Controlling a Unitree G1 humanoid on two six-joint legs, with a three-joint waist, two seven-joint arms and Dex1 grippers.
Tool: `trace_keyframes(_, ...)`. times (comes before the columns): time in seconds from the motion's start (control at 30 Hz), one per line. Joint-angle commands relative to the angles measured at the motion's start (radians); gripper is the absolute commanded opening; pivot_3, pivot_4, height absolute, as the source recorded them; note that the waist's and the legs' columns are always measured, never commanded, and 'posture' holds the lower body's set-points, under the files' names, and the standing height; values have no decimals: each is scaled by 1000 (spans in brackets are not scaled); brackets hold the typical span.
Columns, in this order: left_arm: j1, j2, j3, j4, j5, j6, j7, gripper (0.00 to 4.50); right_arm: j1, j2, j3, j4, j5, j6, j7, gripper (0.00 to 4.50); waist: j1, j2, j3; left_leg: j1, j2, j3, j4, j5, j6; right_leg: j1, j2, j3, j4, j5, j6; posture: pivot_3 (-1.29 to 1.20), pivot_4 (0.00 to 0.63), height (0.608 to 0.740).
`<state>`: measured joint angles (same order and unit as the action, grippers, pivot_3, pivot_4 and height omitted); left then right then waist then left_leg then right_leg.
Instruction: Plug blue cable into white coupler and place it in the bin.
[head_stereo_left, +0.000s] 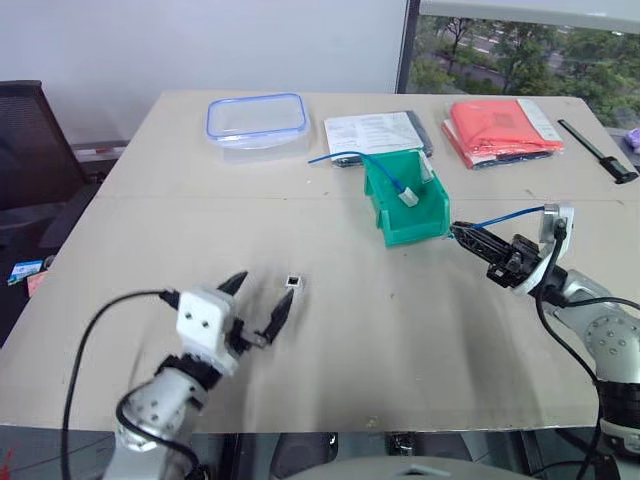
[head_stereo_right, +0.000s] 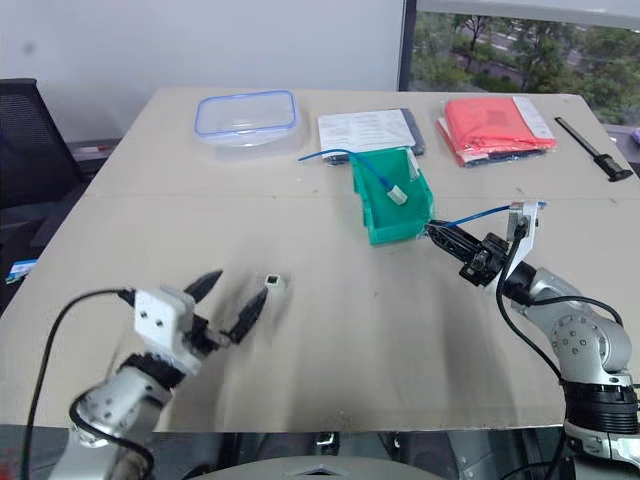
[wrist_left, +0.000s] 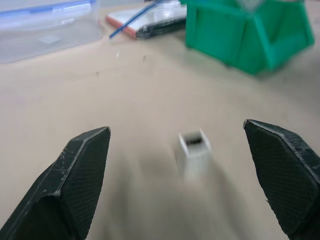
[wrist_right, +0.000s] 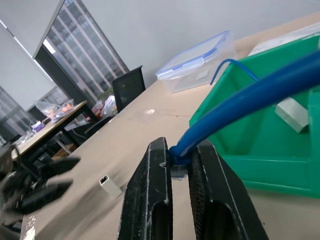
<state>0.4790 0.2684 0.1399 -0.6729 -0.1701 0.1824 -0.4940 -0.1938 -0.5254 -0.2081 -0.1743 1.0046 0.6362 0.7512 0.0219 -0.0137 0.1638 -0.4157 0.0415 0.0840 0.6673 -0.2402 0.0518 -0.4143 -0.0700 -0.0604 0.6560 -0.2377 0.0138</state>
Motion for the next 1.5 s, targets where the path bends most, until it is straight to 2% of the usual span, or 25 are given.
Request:
trace_keyframes(0.03,-3,-18,-79,73,100,-108,56,4363,-12,-8,-17,-23,0,11,21,0,-1,0,0,0,0,0,0,0,0,0,-1,-1,-1,-1,1,0,150,736)
trace_keyframes(0.33,-157,-44,-140,266,153,-113,135,4363,40,-21,-4,-116,-23,28,40,0,-7,0,0,-3,0,-1,-2,2,6,-1,1,-4,-1,0,1,0,150,736)
trace_keyframes(0.47,-212,-67,-148,323,125,-107,142,4363,64,-12,-1,-138,-43,19,34,0,-7,0,0,-3,0,-1,-2,1,7,-1,1,-4,-1,0,1,0,150,736)
trace_keyframes(0.6,-220,-58,-152,339,109,-128,122,3212,74,2,-7,-156,-45,17,21,0,-7,1,0,-2,0,-1,-1,1,7,-1,1,-4,-1,-2,4,0,150,736)
trace_keyframes(0.67,-222,-46,-157,341,108,-142,108,2168,75,6,-11,-161,-46,17,16,0,-7,1,0,-2,0,-1,-1,1,7,-1,0,-4,-1,-2,4,0,150,736)
trace_keyframes(0.7,-225,-41,-157,345,106,-144,105,1425,75,8,-13,-163,-46,18,13,0,-7,1,0,-2,0,-1,-1,1,7,0,0,-4,-1,-2,4,0,150,736)
trace_keyframes(0.8,-264,-25,-157,372,111,-137,106,545,75,11,-17,-169,-45,17,4,0,-6,1,0,-2,0,-1,-1,1,7,0,0,-4,-1,-1,3,0,150,736)
trace_keyframes(0.93,-342,-3,-161,405,100,-123,84,555,73,11,-14,-190,-49,15,-4,0,-7,1,0,-2,0,-1,-1,1,7,0,0,-4,-1,-1,2,0,150,736)
trace_keyframes(1.1,-513,30,-210,512,0,-129,-100,555,17,10,66,-257,-116,-5,-11,0,-7,1,0,-3,0,-1,-1,1,7,0,1,-5,-1,0,1,0,150,736)
trace_keyframes(1.2,-651,36,-273,647,-53,-144,-280,555,-23,-4,152,-270,-223,-44,3,0,-7,0,0,-3,0,-1,-1,1,7,0,2,-6,-1,1,2,0,150,736)
trace_keyframes(1.33,-819,38,-340,849,-87,-181,-520,555,-39,-72,282,-221,-433,-181,94,0,-5,0,0,-3,-1,-1,-1,2,7,0,7,-8,-1,1,5,0,150,736)
trace_keyframes(1.5,-987,33,-405,1102,-53,-263,-734,555,-80,-61,326,-151,-519,-265,132,0,-10,0,0,-4,-2,0,0,1,8,-1,9,-8,-3,1,7,0,150,736)
